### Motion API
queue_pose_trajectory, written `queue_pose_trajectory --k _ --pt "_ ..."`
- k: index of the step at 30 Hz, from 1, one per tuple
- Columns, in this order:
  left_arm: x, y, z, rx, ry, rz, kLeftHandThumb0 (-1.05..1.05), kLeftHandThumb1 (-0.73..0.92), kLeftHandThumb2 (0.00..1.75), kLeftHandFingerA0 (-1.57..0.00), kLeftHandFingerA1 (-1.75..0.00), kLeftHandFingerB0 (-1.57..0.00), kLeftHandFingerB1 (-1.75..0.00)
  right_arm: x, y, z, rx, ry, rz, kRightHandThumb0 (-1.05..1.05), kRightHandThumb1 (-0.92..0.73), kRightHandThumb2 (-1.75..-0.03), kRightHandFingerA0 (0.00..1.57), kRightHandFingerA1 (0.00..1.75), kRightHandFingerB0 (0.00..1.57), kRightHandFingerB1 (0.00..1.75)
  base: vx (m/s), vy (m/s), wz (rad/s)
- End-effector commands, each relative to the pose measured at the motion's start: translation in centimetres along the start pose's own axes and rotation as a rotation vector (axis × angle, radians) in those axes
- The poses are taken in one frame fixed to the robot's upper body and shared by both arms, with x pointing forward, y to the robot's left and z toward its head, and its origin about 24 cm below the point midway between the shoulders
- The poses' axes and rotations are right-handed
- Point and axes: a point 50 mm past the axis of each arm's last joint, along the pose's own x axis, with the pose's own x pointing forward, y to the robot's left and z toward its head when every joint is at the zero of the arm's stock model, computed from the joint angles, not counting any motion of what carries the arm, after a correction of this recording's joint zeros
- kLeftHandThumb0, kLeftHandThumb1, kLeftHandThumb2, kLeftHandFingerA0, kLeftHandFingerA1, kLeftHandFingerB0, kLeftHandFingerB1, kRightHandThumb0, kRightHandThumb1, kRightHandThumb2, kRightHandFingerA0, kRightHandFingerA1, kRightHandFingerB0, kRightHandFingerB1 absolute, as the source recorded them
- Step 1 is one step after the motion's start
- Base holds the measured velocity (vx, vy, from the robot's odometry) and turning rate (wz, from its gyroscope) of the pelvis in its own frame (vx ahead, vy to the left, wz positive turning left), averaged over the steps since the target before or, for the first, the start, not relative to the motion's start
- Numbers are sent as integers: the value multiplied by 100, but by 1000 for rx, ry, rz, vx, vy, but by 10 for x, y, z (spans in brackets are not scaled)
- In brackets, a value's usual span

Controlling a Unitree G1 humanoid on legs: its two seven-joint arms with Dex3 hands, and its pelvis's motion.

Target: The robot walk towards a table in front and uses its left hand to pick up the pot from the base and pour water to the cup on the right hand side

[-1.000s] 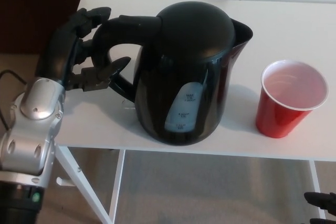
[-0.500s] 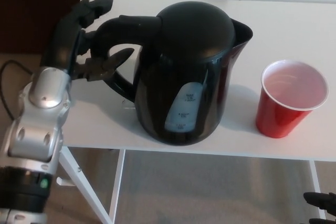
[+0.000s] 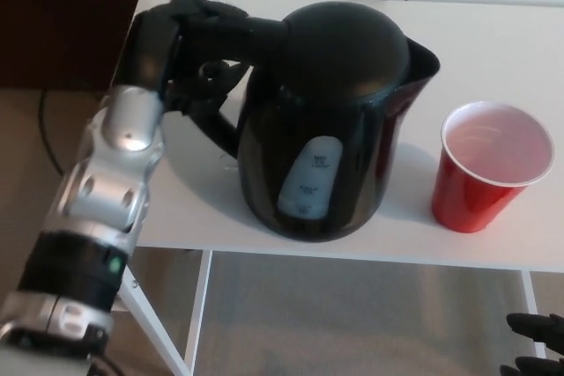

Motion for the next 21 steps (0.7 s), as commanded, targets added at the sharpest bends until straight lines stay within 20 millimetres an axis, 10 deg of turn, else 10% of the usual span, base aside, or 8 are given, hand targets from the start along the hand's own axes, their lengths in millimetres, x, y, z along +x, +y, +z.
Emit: queue_pose_trajectory --k 1,21 --pt "3 -7 0 116 -31 52 0 79 71 -76 -168 -75 -133 -1 -5 -1 5 -18 -25 -30 -51 -65 41 45 44 45 0 0 0" --pt "4 4 34 -36 -161 130 -10 75 71 -86 -154 -80 -118 3 -8 9 -33 -33 -20 -30 -54 -66 42 45 45 45 0 0 0"
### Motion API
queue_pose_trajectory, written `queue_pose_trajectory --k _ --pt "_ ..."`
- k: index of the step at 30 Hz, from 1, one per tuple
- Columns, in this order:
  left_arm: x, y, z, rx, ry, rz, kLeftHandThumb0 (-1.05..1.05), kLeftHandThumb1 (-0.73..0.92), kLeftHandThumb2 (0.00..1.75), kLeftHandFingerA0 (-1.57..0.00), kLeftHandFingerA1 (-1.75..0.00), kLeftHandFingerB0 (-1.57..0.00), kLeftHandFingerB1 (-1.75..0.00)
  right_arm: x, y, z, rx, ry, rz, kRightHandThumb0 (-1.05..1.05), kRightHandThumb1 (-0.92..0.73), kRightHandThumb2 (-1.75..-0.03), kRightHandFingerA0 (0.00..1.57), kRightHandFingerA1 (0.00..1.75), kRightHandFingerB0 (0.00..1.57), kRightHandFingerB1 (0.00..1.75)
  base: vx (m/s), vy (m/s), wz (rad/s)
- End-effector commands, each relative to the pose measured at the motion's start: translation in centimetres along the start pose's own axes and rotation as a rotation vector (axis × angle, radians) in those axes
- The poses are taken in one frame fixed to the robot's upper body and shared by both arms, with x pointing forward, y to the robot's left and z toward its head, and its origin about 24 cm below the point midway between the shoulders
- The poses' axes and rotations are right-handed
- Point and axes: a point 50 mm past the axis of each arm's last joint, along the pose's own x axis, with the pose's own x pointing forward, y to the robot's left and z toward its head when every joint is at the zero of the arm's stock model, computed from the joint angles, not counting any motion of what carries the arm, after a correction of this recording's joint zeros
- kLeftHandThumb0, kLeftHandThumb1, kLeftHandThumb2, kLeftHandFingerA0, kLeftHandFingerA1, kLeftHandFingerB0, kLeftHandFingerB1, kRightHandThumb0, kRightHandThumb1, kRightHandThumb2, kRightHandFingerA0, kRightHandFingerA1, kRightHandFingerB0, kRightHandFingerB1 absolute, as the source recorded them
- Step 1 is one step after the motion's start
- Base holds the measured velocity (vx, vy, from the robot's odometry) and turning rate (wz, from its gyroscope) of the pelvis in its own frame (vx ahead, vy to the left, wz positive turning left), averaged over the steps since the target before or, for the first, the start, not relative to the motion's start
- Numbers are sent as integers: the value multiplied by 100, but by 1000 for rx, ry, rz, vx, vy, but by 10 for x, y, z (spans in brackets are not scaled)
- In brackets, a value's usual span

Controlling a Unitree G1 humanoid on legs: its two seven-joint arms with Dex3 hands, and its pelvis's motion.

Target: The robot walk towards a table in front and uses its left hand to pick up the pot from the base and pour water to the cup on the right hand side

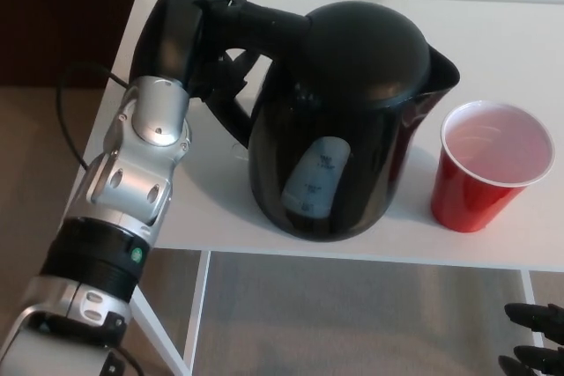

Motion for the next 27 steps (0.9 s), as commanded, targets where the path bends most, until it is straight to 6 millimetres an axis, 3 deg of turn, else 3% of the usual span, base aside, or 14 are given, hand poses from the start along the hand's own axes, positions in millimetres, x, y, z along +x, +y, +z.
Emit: queue_pose_trajectory --k 1,3,4,5,6,9,10,12,13,18,19,22,23,27 --pt "5 13 25 -52 -97 67 -11 77 71 -81 -152 -78 -114 1 -5 2 -14 1 -16 -23 -57 -57 45 41 48 40 0 0 0" --pt "10 17 36 -77 -116 71 -14 77 66 -81 -143 -83 -97 1 -5 3 -12 -1 -17 -24 -57 -57 53 46 48 40 0 0 0" --pt "10 18 37 -79 -117 72 -14 77 66 -81 -143 -83 -97 1 -5 3 -12 -1 -17 -24 -57 -57 53 46 48 40 0 0 0" --pt "11 18 40 -77 -125 78 -15 77 67 -82 -144 -84 -99 1 -5 3 -13 0 -18 -24 -57 -57 54 49 49 41 0 0 0" --pt "14 19 52 -63 -166 92 -13 75 74 -81 -154 -83 -114 1 -4 2 -6 -1 -21 -29 -48 -68 53 65 47 48 0 0 0" --pt "17 20 65 -51 -200 97 -13 72 80 -93 -140 -84 -118 2 -4 2 -6 -7 -21 -28 -49 -68 56 62 49 48 0 0 0" --pt "18 20 76 -56 -232 103 -14 67 89 -103 -135 -85 -121 2 -4 2 -1 -3 -20 -21 -58 -57 55 49 50 41 0 0 0" --pt "19 20 84 -63 -251 107 -14 68 88 -103 -139 -84 -123 2 -4 3 -3 -3 -15 -21 -58 -57 51 45 50 41 0 0 0" --pt "19 19 88 -62 -257 109 -15 74 79 -94 -148 -78 -127 2 -4 3 -7 -2 -13 -22 -58 -57 49 43 49 40 0 0 0" --pt "20 19 103 -4 -295 138 -14 76 71 -79 -162 -74 -135 2 -3 4 -39 2 -2 -24 -59 -57 47 43 47 40 0 0 0" --pt "20 18 106 1 -300 143 -14 75 67 -78 -160 -78 -125 1 -3 5 -44 2 -1 -23 -58 -57 46 41 48 40 0 0 0" --pt "20 17 112 24 -312 148 -14 73 70 -80 -149 -84 -112 1 -1 5 -41 2 0 -30 -55 -66 43 46 46 45 0 0 0" --pt "20 15 118 50 -327 157 -15 75 64 -83 -148 -85 -106 0 1 6 -50 3 2 -23 -58 -57 46 42 49 40 0 0 0" --pt "20 10 131 138 -372 158 -11 72 69 -87 -154 -82 -123 1 4 9 -41 13 6 -22 -59 -57 46 44 48 39 0 0 0"
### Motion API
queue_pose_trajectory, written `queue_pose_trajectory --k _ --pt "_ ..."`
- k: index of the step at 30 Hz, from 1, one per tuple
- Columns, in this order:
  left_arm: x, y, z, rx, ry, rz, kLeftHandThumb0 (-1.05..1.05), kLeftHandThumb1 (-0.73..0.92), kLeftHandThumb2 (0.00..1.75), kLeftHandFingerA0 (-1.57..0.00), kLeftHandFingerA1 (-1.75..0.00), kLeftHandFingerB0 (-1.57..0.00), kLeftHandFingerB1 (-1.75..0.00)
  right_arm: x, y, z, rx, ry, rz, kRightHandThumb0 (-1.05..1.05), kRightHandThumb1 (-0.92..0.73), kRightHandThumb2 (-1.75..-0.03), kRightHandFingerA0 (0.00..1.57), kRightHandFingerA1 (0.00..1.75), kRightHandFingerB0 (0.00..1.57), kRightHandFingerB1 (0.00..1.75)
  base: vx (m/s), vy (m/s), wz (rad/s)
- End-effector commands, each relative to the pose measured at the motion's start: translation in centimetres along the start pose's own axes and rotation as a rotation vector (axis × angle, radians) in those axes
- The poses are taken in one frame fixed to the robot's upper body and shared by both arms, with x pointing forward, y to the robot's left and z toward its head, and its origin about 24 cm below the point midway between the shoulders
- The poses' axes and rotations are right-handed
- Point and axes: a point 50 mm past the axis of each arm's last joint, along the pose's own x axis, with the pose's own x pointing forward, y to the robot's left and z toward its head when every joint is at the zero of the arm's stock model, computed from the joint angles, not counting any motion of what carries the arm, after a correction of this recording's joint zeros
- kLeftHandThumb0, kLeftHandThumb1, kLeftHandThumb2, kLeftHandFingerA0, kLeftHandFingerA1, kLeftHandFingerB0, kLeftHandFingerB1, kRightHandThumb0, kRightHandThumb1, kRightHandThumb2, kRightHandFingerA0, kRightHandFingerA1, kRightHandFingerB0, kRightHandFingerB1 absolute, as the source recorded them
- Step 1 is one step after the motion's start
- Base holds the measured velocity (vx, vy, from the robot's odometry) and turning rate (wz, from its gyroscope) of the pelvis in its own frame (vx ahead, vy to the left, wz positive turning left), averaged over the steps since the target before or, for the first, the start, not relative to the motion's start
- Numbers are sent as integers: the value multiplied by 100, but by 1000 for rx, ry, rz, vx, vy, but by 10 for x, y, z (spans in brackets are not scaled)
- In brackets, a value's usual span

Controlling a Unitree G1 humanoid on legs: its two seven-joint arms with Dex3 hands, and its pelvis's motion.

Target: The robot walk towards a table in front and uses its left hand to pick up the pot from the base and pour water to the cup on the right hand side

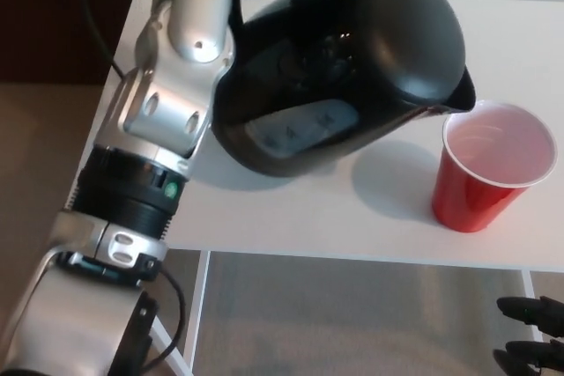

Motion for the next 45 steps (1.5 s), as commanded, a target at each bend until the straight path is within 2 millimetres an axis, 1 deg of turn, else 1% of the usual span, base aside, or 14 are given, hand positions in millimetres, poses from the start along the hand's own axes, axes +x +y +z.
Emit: queue_pose_trajectory --k 1,10,13,15,19,21,27,28,31,34,35,40,42,45 --pt "10 5 33 121 -110 60 -15 71 71 -92 -152 -86 -126 -1 1 0 -9 37 -12 -22 -59 -57 51 54 48 41 0 0 0" --pt "11 -6 52 381 -291 93 -7 65 69 -79 -172 -78 -135 2 2 2 -4 28 -3 -22 -58 -57 49 45 49 40 0 0 0" --pt "11 -9 54 459 -356 71 -12 68 59 -81 -167 -89 -87 3 2 1 -27 20 0 -23 -58 -57 52 47 50 41 0 0 0" --pt "11 -10 54 485 -389 52 -6 69 60 -82 -167 -68 -144 3 3 0 -46 21 3 -24 -58 -57 51 46 50 41 0 0 0" --pt "12 -13 56 515 -456 39 -19 58 85 -108 -140 -82 -125 3 4 -1 -48 24 3 -23 -58 -57 48 43 50 40 0 0 0" --pt "13 -17 61 568 -482 42 -12 73 62 -72 -173 -63 -152 3 4 0 -64 26 3 -24 -58 -57 50 46 50 40 0 0 0" --pt "12 -25 71 615 -588 39 -19 69 60 -77 -166 -89 -76 4 6 0 -53 39 3 -23 -57 -57 45 41 50 41 0 0 0" --pt "12 -26 72 624 -597 38 -24 63 64 -89 -160 -79 -122 4 6 0 -57 35 5 -30 -53 -66 43 47 46 46 0 0 0" --pt "11 -29 77 622 -630 52 -12 70 59 -78 -168 -64 -149 4 6 2 -51 31 6 -22 -57 -57 45 42 49 41 0 0 0" --pt "12 -30 79 620 -649 65 -23 54 85 -106 -135 -81 -119 5 5 3 -58 26 5 -22 -57 -57 46 42 50 41 0 0 0" --pt "12 -29 80 624 -651 69 -15 71 60 -72 -172 -67 -148 5 5 4 -66 29 3 -24 -57 -56 47 42 51 41 0 0 0" --pt "13 -28 83 630 -659 76 -14 71 59 -71 -171 -71 -140 7 4 4 -91 26 15 -33 -53 -67 40 46 46 46 0 0 0" --pt "14 -23 85 621 -663 75 -18 69 59 -73 -165 -85 -76 6 3 4 -92 30 14 -26 -58 -57 42 40 50 40 0 0 0" --pt "16 -19 87 625 -663 88 -16 67 63 -81 -154 -87 -58 6 3 4 -91 32 11 -25 -58 -57 44 40 50 40 0 0 0"
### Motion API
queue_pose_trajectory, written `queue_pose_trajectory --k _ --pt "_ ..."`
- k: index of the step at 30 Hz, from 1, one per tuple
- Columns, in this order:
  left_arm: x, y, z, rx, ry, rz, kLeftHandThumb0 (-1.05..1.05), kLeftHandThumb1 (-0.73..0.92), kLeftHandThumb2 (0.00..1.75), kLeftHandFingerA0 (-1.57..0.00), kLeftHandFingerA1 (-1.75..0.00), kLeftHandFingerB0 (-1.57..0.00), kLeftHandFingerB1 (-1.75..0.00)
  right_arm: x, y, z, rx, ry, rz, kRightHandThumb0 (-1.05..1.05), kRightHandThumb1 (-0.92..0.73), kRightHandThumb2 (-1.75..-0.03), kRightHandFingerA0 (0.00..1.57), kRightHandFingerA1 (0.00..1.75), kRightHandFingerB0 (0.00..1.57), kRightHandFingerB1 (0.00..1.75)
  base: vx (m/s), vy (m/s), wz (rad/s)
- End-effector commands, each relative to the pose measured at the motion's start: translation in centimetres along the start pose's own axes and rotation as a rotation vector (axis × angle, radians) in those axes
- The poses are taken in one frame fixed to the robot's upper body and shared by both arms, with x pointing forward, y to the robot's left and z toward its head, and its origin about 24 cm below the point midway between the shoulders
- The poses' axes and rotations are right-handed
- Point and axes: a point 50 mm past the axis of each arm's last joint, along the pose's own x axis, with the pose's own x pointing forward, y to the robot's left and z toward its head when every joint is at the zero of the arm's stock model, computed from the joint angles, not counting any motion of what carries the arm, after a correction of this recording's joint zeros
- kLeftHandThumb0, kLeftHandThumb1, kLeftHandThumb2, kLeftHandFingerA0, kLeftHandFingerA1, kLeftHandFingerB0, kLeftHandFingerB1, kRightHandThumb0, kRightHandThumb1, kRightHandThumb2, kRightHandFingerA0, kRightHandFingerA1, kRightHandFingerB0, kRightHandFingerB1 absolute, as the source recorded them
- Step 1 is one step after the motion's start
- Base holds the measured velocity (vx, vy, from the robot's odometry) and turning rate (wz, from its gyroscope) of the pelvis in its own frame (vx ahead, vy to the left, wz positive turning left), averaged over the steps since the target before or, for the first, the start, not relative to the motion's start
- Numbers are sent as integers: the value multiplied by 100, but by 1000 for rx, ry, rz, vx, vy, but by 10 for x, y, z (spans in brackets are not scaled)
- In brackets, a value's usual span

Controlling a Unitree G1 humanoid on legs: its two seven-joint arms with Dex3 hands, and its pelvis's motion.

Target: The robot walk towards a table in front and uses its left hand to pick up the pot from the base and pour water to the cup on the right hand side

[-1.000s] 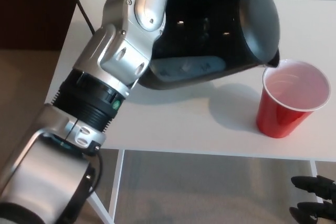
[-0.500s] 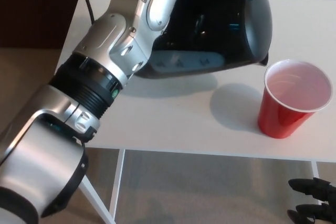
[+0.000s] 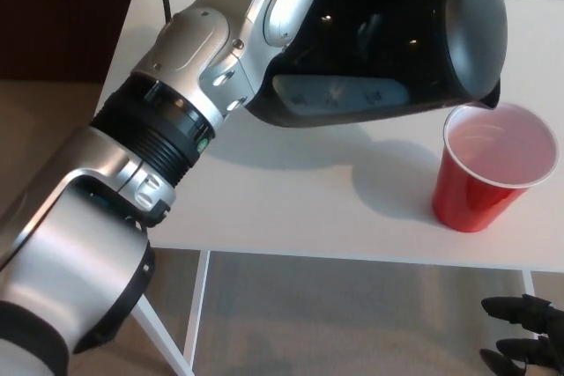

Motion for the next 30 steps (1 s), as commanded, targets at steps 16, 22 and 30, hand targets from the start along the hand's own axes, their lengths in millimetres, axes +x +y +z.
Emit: queue_pose_trajectory --k 16,22,30 --pt "18 29 18 114 -202 116 -24 56 58 -91 -133 -90 -53 0 -4 -3 -10 14 -7 -23 -58 -57 44 41 50 40 0 0 0" --pt "13 18 37 124 -303 89 -29 60 58 -103 -86 -94 -50 1 -5 0 -37 2 -3 -26 -58 -57 43 40 50 39 0 0 0" --pt "10 6 57 192 -442 82 -35 49 55 -91 -149 -97 -62 3 -6 4 -41 0 -11 -26 -57 -57 47 42 52 40 0 0 0"
